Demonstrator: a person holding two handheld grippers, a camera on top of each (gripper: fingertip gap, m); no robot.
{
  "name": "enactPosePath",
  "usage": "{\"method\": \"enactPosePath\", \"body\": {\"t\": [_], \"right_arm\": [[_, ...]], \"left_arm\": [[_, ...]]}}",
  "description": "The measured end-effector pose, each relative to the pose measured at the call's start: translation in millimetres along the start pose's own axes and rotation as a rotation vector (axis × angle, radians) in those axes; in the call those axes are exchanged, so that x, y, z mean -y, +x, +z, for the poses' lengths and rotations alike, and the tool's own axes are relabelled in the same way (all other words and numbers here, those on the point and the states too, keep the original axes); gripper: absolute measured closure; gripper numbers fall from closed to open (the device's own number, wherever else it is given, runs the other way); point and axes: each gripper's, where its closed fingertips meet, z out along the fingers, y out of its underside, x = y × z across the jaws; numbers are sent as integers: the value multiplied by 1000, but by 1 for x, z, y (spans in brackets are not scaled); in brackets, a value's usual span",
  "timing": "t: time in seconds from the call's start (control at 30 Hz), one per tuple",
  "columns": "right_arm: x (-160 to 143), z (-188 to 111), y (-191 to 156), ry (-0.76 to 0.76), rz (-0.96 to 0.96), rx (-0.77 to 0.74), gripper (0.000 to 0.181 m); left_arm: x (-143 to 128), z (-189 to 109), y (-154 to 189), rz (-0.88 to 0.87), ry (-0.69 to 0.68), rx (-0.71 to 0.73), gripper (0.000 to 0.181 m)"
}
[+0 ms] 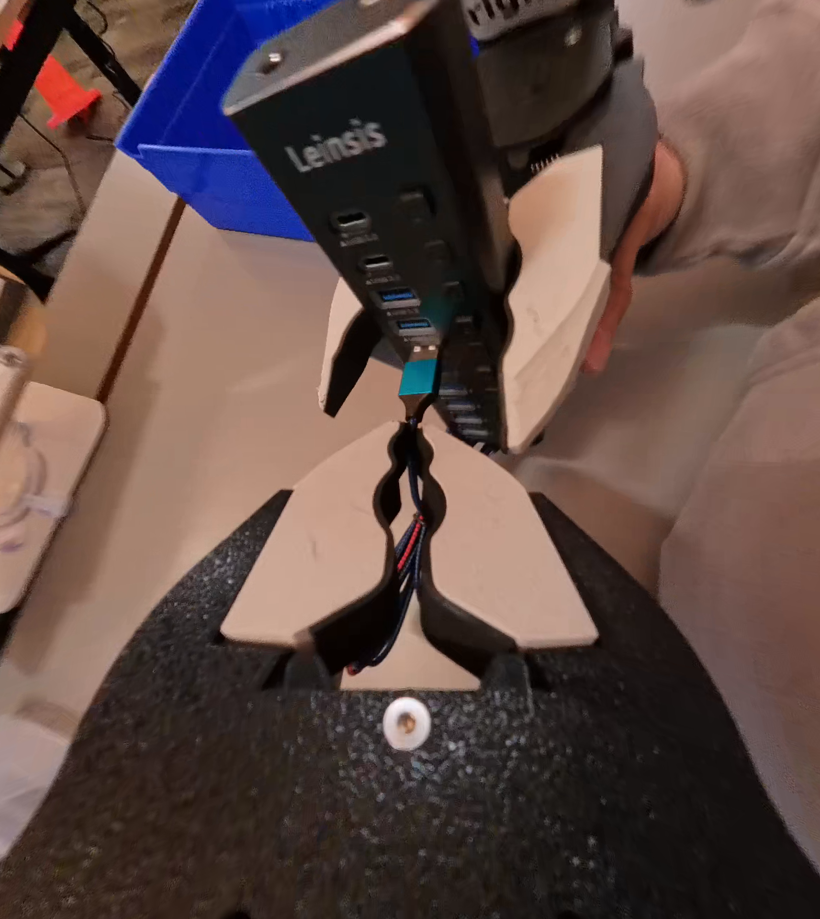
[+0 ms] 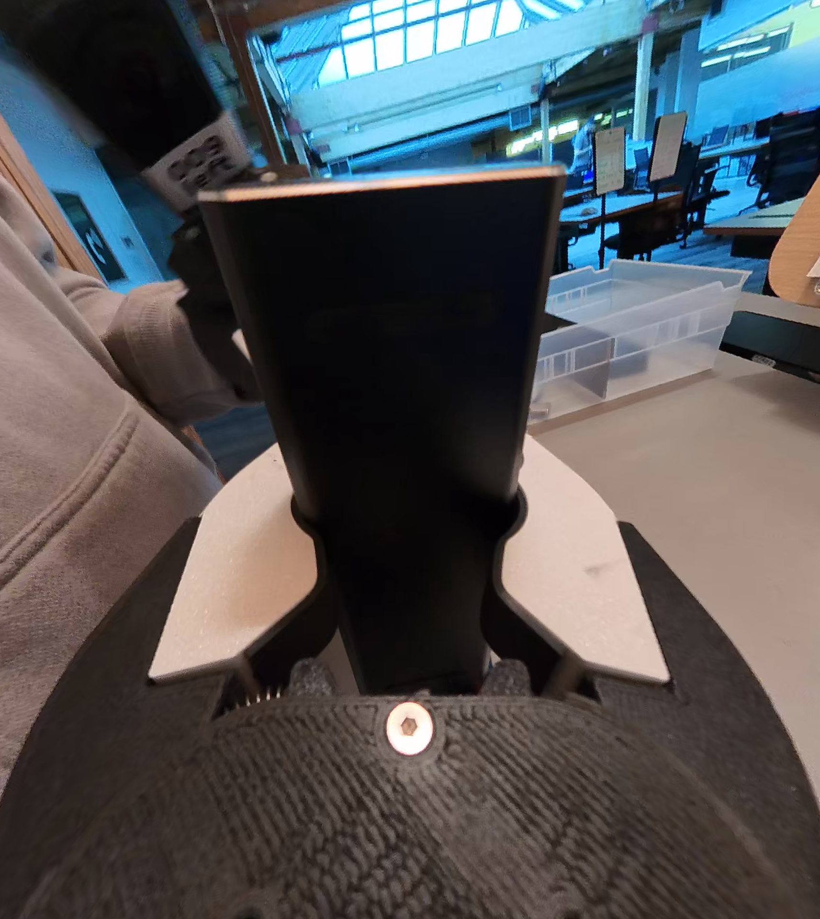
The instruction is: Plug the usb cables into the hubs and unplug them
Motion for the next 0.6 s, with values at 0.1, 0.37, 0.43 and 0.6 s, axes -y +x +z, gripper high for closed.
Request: {"method": "enactPosePath", "body": {"t": [0.1,0.37,0.43,0.6], "right_arm": [[-1,4,-2,6,20,14,107],[-1,6,-2,34,71,61,107],[-5,6,-1,26,91,57,107],[-8,5,0,-10,62,55,107]], "left_arm": [[-5,5,1,-95,34,-41,180],[-4,7,6,-203,138,-114,180],[-6,8,8,-239,151,-135,181],[-7,11,8,-260,171,-158,179]]}}
